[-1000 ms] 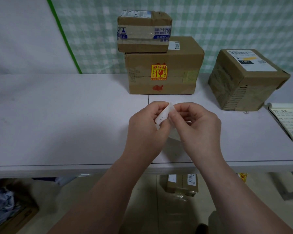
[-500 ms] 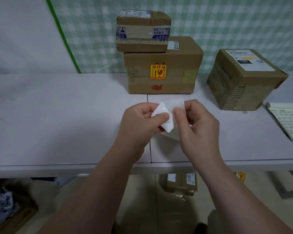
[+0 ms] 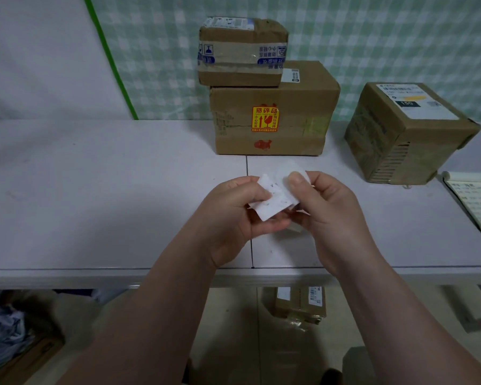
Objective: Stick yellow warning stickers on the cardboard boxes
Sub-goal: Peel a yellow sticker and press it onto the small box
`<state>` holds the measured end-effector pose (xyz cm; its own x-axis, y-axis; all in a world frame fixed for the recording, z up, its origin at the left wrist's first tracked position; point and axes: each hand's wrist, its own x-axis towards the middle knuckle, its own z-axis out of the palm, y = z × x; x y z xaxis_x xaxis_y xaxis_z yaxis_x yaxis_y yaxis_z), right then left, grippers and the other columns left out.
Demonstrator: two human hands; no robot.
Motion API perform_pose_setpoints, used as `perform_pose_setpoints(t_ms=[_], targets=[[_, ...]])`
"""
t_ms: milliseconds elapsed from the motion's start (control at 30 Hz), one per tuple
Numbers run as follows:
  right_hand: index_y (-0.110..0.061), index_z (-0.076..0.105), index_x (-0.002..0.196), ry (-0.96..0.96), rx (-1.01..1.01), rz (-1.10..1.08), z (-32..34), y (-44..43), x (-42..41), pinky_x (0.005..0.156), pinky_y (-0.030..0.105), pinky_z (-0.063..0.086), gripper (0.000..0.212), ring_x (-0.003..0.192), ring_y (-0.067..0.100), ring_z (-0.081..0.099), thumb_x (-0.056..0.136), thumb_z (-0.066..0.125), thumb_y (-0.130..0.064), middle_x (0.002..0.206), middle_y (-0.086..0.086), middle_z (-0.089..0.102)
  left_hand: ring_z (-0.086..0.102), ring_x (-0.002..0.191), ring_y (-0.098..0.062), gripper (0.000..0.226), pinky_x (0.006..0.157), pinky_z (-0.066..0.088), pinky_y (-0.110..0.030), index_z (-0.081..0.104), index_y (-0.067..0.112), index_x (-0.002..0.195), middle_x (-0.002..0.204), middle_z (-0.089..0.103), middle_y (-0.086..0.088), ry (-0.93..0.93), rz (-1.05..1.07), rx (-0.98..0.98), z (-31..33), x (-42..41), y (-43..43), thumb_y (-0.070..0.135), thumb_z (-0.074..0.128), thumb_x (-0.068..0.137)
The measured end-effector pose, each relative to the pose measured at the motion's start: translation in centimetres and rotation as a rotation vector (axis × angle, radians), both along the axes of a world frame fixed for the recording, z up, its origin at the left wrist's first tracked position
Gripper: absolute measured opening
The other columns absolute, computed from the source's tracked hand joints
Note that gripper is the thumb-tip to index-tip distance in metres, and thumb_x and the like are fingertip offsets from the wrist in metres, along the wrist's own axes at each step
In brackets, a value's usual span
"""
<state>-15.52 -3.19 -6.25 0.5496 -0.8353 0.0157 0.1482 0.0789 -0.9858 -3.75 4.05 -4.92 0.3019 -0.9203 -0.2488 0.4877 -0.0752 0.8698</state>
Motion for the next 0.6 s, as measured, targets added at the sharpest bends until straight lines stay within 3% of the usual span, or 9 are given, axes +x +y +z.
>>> perform_pose_setpoints(t_ms=[133,200,267,367,467,600], targets=[[-0.012,0.071,0.092,0.109,-0.202,-0.059,-0.2,0.3,0.0,0.074,0.043,0.057,0.01,0.083,0.032,0.067,0.084,0.067,-0.015,0.086,0.016,0.071,0.065,0.054,-0.019,0.028,0.055,0.057,-0.03,0.057,-0.003,0.109,0.077,0.065,-0.017,0.06,0.0,0.016,0.0,-0.3,0.0,0.003,0.037,0.089],[-0.015,0.071,0.088,0.139,-0.254,-0.138,-0.4,0.3,0.1,0.074,0.046,0.057,0.007,0.084,0.029,0.067,0.082,0.069,-0.018,0.086,0.012,0.071,0.064,0.055,-0.017,0.031,0.055,0.056,-0.028,0.055,-0.002,0.115,0.084,0.065,-0.017,0.124,0.001,-0.003,0.0,-0.7,-0.1,0.014,0.043,0.092],[-0.014,0.068,0.085,0.142,-0.283,-0.195,-0.4,0.4,0.2,0.069,0.038,0.057,0.007,0.081,0.02,0.066,0.082,0.07,-0.019,0.082,0.004,0.069,0.061,0.057,-0.012,0.037,0.057,0.055,-0.025,0.058,0.002,0.115,0.09,0.064,-0.013,0.115,0.011,-0.025,-0.3,-1.2,-0.3,0.025,0.054,0.087],[-0.014,0.068,0.086,0.162,-0.333,-0.195,-0.3,0.7,0.3,0.062,0.021,0.053,0.007,0.077,0.009,0.063,0.084,0.068,-0.02,0.08,-0.002,0.068,0.054,0.054,-0.006,0.022,0.058,0.052,-0.02,0.062,0.003,0.106,0.08,0.061,-0.006,0.002,0.059,-0.04,-0.8,-1.8,-0.7,0.016,0.057,0.088],[-0.015,0.068,0.101,0.113,-0.226,-0.122,-0.3,0.6,0.2,0.074,0.027,0.056,0.015,0.089,0.012,0.067,0.089,0.061,-0.021,0.093,0.001,0.071,0.058,0.057,-0.007,0.024,0.059,0.053,-0.02,0.061,-0.001,0.107,0.074,0.063,-0.005,0.03,0.095,-0.052,-1.0,-1.8,-0.8,0.015,0.055,0.091],[-0.008,0.067,0.104,-0.029,-0.013,-0.017,0.2,0.3,-0.1,0.074,0.023,0.055,0.02,0.09,0.014,0.07,0.094,0.052,-0.017,0.095,0.004,0.074,0.068,0.077,-0.014,0.026,0.066,0.055,-0.021,0.061,-0.002,0.112,0.093,0.069,-0.011,0.097,0.058,-0.093,-0.8,-1.4,-0.6,0.011,0.053,0.09]])
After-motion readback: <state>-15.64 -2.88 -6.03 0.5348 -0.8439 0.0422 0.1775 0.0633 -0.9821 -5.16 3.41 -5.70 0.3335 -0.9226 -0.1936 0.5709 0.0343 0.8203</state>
